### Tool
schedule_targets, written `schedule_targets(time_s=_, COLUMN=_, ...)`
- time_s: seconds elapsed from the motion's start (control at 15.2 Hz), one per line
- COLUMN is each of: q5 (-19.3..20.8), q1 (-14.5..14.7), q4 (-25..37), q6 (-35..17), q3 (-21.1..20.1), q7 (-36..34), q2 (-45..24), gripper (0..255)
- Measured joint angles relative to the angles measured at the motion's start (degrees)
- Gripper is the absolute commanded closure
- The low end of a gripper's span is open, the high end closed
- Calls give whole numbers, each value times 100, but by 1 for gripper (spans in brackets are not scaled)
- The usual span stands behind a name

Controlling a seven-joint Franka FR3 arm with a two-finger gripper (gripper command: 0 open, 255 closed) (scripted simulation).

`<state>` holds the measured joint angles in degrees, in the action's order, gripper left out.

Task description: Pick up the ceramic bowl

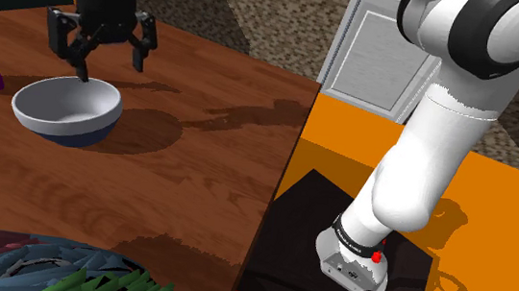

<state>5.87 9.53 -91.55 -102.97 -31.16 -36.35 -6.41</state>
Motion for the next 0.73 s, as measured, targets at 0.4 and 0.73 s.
schedule_targets(time_s=0.4, q5=-7, q1=-18, q4=-418, q6=-400, q3=10, q7=-13, q2=22, gripper=255)
schedule_targets(time_s=0.73, q5=-6, q1=-18, q4=-439, q6=-423, q3=10, q7=-16, q2=24, gripper=255)
